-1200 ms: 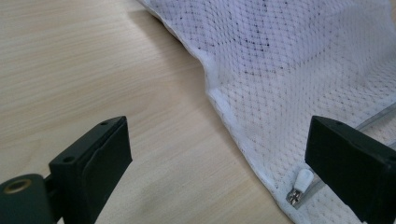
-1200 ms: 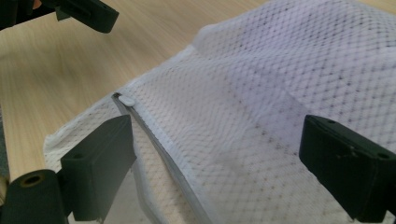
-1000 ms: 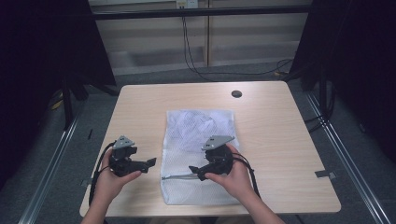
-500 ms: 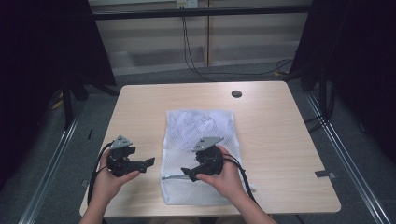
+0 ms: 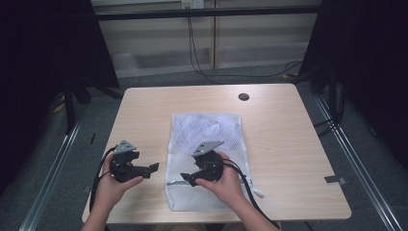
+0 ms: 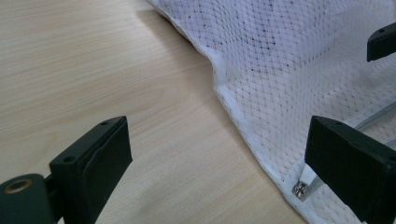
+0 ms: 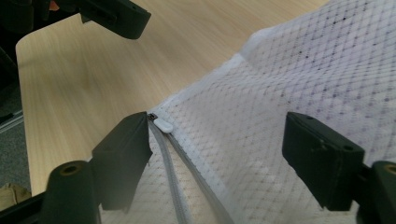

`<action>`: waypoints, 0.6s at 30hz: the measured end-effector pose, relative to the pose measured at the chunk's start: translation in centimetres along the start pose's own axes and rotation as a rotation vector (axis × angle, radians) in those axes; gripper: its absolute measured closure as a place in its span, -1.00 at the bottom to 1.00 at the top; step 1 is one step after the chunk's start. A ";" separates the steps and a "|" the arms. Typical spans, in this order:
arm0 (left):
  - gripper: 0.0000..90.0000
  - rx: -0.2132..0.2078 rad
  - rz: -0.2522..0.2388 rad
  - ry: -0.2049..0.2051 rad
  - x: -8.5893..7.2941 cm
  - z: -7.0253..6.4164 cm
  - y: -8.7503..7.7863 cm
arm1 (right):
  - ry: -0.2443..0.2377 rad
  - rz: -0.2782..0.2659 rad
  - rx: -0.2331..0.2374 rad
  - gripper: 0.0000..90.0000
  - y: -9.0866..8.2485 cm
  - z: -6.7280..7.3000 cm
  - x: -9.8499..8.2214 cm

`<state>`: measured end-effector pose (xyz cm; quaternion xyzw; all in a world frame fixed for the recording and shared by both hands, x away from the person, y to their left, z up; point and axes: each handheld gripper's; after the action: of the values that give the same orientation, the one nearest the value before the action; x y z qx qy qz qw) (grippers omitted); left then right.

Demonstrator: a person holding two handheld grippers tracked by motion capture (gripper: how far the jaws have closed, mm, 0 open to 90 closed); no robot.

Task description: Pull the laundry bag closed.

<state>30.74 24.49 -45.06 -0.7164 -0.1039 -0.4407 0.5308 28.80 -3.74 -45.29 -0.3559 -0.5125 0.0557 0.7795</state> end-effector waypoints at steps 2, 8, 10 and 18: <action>-0.85 0.003 0.000 0.002 0.0 0.1 0.0 | 0.003 -0.001 0.001 -0.43 0.4 0.1 0.1; -0.84 -0.001 0.002 0.004 -0.1 0.3 -0.2 | 0.017 0.010 0.017 -0.26 1.0 0.3 0.3; -0.84 0.002 -0.001 0.004 -0.1 0.3 -0.2 | 0.019 0.012 0.012 -0.26 1.2 0.3 0.4; -0.84 0.005 -0.008 -0.002 -0.1 0.6 -0.4 | 0.051 0.005 0.021 -0.17 1.8 0.3 0.5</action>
<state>30.69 25.17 -44.92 -0.7153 -0.1084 -0.4419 0.5305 29.33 -2.05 -45.93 -0.3502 -0.4908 0.0540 0.7960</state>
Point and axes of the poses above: each handheld gripper's, and its own axes: y roughly forward along the jaws, x roughly out of its top, z roughly to its left, and after that the axes turned 8 degrees about x, right-handed
